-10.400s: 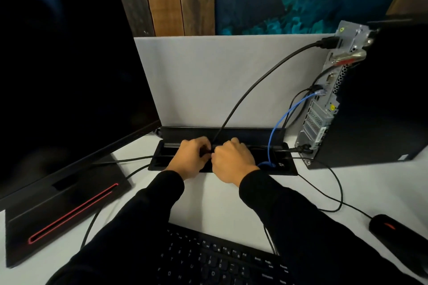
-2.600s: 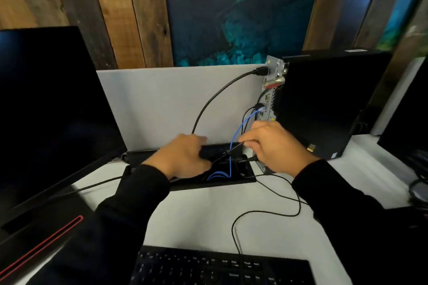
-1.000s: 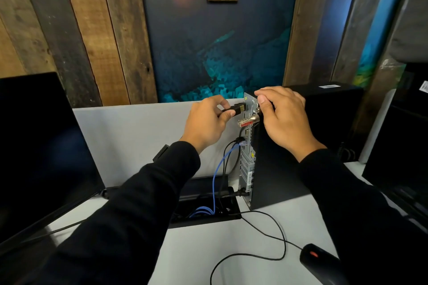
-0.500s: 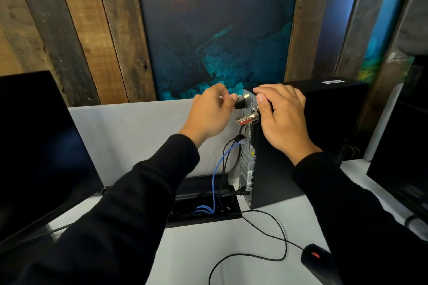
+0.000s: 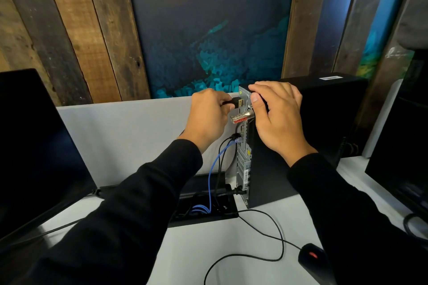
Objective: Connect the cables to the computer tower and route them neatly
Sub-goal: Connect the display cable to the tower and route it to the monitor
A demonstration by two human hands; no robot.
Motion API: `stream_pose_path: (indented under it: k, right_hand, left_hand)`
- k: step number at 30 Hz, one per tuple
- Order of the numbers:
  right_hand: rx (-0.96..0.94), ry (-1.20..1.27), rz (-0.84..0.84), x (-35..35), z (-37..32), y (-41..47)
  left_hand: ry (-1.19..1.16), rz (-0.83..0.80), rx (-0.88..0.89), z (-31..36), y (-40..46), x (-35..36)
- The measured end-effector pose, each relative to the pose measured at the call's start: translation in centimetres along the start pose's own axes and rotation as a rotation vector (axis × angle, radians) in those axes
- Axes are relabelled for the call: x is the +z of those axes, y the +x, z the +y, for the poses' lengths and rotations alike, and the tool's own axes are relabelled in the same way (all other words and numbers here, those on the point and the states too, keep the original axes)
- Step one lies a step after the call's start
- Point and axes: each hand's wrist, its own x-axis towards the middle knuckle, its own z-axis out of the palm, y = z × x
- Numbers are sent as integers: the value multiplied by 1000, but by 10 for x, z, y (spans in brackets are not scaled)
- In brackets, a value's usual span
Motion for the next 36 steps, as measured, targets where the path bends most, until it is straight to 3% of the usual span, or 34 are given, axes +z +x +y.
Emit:
stream_pose_path:
  k: [8, 15, 28, 36]
  right_hand:
    - [11, 6, 12, 3, -1, -1]
    - [17, 5, 36, 4, -2, -1]
    - [22, 27, 15, 1, -3, -1]
    - [45, 42, 93, 8, -7, 0]
  left_hand:
    - [33, 2, 26, -1, 4, -3]
    - [-26, -126, -48, -1, 9, -13]
    - [55, -38, -89, -4, 9, 2]
    - [-86, 12, -80, -5, 9, 4]
